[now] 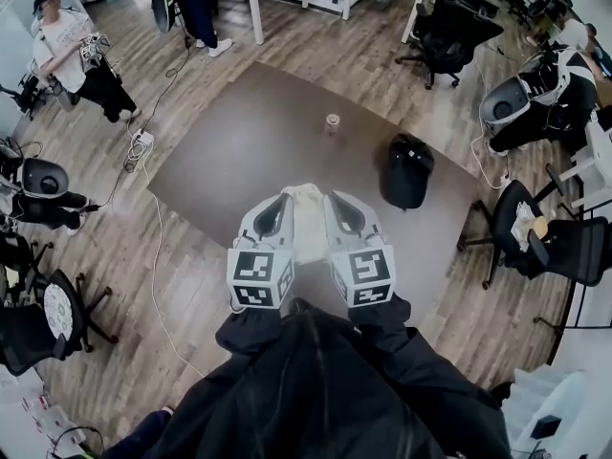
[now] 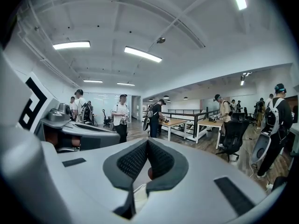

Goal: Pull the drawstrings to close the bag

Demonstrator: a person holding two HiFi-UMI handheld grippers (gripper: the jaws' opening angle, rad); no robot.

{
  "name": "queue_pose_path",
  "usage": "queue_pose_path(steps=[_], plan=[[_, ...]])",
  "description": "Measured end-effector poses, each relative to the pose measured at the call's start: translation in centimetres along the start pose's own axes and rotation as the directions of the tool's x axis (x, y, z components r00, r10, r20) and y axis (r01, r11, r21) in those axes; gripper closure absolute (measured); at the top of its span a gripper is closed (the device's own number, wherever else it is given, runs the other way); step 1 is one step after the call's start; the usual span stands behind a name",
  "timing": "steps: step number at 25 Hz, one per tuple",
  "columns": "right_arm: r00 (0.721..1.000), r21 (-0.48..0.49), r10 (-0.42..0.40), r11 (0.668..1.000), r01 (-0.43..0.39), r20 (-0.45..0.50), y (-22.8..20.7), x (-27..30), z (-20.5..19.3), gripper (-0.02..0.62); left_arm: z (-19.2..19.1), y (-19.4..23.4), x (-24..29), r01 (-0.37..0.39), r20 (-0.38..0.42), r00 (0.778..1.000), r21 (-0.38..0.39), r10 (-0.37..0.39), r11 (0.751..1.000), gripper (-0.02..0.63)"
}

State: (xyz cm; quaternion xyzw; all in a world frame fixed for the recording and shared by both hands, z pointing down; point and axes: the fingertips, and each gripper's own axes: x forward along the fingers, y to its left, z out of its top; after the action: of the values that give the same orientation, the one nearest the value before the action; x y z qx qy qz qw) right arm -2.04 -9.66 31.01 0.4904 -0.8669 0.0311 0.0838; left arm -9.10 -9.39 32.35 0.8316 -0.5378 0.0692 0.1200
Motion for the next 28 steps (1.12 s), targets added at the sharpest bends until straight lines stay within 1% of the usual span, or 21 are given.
queue_pose_path(steps=[16,28], plan=[[1.0,-0.018,-0.004,1.0,0.004,0.006,-0.19,0.22,0.38,0.574,0.12,0.17,0.07,-0.004,-0.005,1.0,0.005,0.004,1.0,0.574],[1.0,-0.023,0.023,0.999,-0.024,-0.007,0.6,0.41,-0.15,0.574,-0.7,0.24,0.09,0.004,-0.025,1.0,0.004,-0.004,1.0,0.574]])
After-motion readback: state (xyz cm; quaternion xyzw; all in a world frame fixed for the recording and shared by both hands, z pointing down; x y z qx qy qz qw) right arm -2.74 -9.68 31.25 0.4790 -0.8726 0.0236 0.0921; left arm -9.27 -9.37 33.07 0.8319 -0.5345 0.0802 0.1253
